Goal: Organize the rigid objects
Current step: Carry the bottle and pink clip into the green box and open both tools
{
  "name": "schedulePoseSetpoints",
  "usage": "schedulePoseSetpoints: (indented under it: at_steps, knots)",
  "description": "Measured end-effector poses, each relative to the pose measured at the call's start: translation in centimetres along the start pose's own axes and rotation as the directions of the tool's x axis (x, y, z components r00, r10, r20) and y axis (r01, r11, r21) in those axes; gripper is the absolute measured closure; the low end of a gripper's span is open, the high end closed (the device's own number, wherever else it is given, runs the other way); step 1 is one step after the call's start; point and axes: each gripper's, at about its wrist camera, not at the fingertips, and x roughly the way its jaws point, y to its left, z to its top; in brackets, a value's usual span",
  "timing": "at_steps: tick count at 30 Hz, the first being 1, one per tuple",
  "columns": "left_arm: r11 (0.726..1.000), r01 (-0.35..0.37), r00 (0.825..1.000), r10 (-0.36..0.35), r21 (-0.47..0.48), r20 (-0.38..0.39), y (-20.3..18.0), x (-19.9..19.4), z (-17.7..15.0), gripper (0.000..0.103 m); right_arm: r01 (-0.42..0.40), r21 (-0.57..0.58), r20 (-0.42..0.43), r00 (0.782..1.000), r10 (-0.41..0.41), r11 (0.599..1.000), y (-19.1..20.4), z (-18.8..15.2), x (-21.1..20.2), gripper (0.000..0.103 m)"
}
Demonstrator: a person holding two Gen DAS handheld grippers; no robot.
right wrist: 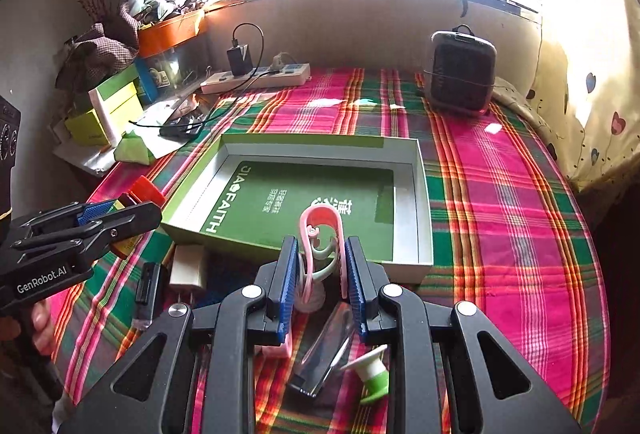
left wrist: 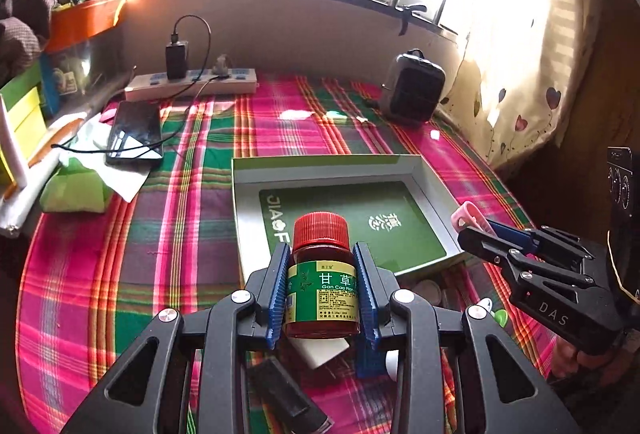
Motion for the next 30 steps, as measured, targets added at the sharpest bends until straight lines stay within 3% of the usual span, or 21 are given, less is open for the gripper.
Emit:
schedulePoseSetpoints:
  at_steps: [18,30]
  knots:
    - [0.998,-0.061,0.993,0.064,0.031,-0.096,2.1,8.6,3.8,0.072,0.000,0.039,-0.130,0.992,0.005,0.999,-1.2,5.2,9.2,0.078]
    - [0.997,-0.073,0.989,0.076,0.034,-0.125,2.4,10.8,4.0,0.072,0.022,0.025,-0.171,0.985,-0.018,0.999,-1.3,5.9,12.4,0.078]
